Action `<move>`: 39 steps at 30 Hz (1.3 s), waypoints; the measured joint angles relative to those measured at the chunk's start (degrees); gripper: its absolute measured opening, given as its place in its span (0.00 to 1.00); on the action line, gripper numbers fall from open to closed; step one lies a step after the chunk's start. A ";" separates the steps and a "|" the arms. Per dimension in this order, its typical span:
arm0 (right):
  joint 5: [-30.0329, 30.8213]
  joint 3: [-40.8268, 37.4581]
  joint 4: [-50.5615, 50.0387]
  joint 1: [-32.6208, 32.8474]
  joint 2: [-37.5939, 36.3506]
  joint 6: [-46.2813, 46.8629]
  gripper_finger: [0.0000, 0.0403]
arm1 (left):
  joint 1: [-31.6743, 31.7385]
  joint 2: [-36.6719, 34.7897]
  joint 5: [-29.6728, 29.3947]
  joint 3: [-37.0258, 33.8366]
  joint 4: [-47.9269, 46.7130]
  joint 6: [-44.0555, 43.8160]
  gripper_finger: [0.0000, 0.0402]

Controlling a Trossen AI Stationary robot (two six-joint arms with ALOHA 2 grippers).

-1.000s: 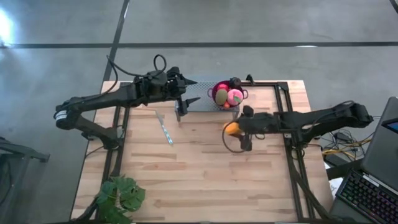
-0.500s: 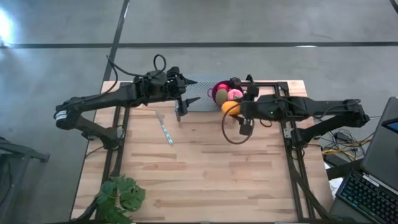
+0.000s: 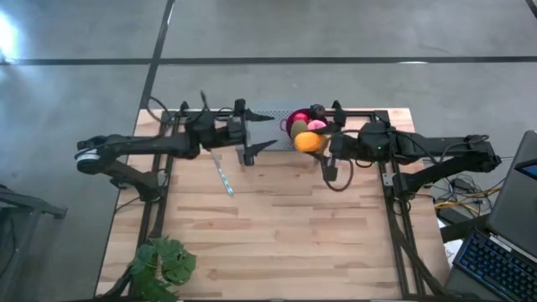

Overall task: Pick & Place Fruit
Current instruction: Put the mango into the purple bowl on the shelf

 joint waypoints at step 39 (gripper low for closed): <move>3.98 19.84 -26.53 -20.04 13.22 8.18 0.62 | -1.92 6.17 -22.14 2.66 -5.50 6.23 0.73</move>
